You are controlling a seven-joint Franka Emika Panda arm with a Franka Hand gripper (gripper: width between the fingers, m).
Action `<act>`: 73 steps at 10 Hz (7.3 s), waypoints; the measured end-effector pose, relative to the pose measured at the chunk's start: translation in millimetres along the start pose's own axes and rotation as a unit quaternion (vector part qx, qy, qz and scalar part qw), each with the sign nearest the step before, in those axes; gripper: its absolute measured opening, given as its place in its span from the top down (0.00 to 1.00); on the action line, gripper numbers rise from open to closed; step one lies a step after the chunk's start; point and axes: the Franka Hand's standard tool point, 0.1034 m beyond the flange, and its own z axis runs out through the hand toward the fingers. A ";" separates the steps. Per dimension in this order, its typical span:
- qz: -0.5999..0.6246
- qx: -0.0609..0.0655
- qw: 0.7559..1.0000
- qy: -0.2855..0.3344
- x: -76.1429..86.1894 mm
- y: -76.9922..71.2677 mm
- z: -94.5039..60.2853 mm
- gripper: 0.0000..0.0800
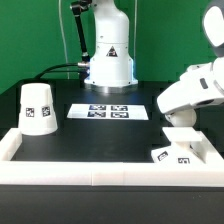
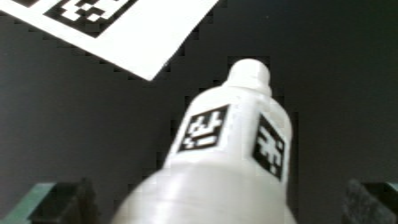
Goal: Assemble lamp
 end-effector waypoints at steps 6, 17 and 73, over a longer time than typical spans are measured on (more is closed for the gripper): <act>-0.001 0.002 1.000 0.005 11.1 1.4 12.7 0.13; -0.036 0.010 0.999 0.019 4.4 15.0 -0.3 0.28; -0.013 -0.078 0.792 0.606 17.3 149.3 -177.5 0.28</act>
Offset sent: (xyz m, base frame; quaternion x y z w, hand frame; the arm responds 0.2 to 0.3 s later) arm -0.0042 -0.0040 -0.0177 -0.0194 0.0149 -0.0153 0.9996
